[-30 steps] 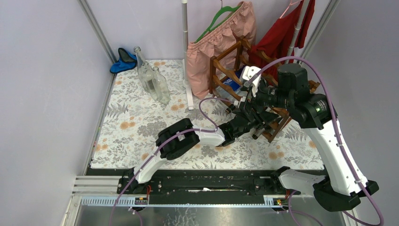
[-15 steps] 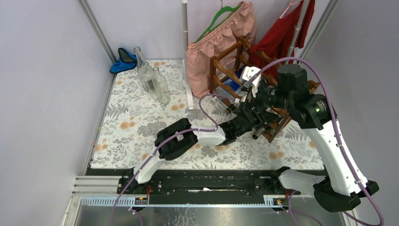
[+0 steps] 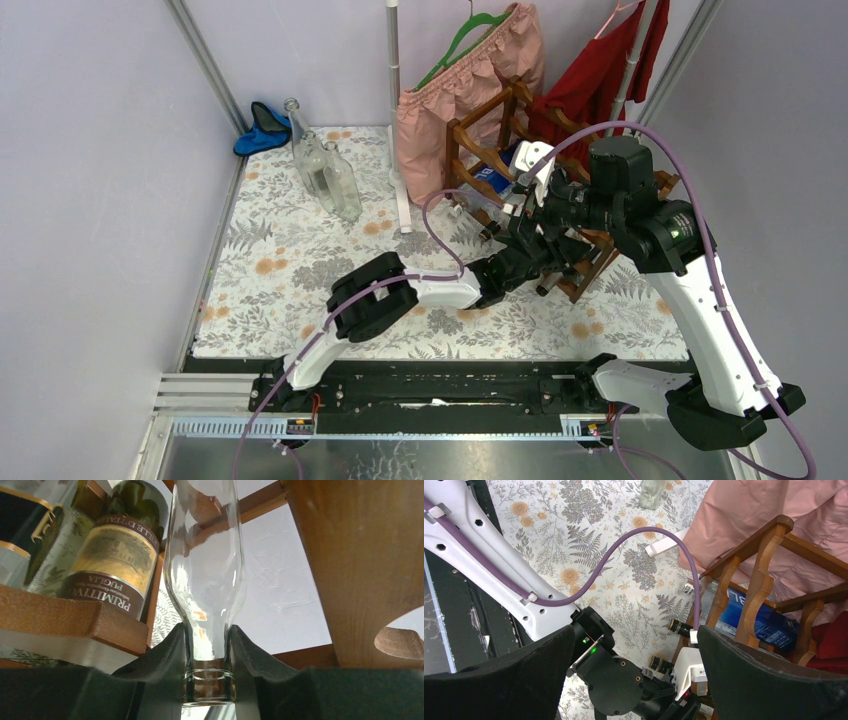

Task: Put the wine bottle on the wine rack
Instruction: Place the wine bottle in the wine rack.

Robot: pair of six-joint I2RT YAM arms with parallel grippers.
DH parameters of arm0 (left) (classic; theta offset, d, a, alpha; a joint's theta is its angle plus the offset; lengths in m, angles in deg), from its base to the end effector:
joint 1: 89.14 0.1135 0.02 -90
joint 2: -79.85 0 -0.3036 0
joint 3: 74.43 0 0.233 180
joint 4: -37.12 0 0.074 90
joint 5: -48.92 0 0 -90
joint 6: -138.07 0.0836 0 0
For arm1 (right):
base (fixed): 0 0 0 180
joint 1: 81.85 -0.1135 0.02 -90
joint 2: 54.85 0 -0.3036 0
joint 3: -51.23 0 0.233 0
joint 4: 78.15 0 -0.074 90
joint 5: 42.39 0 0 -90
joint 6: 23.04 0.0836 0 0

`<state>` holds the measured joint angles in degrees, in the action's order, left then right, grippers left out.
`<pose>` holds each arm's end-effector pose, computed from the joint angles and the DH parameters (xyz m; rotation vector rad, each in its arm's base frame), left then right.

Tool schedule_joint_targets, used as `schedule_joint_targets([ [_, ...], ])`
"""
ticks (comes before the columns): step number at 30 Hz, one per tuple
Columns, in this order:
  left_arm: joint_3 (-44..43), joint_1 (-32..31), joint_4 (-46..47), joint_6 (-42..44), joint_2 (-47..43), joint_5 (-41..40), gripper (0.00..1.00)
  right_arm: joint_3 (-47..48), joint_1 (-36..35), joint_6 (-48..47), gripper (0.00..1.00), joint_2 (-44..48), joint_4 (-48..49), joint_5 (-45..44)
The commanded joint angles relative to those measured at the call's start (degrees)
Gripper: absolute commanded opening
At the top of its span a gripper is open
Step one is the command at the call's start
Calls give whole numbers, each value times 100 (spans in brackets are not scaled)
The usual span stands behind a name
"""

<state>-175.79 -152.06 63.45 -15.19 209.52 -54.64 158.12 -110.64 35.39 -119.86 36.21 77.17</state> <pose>0.2788 -0.5023 0.2313 -0.2141 1.8163 -1.4674 0.1550 0.1322 0.4851 -1.2577 1.5018 0.4786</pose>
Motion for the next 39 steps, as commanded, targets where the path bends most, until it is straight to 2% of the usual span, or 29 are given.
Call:
schedule_joint_targets([
  [1,-160,148,-789,1140,-28,-769,35,6,32,74,100,68,175,17],
  [12,-468,49,-1128,2420,0,-1203,38,15,36,74,100,59,169,30],
  [25,-445,-107,-646,3947,123,-1291,39,-11,42,73,100,67,174,24],
  [33,-479,-152,-610,4332,131,-1357,42,-12,56,74,100,68,172,34],
  [39,-489,-160,-704,4237,173,-1400,55,-13,58,72,100,77,177,48],
])
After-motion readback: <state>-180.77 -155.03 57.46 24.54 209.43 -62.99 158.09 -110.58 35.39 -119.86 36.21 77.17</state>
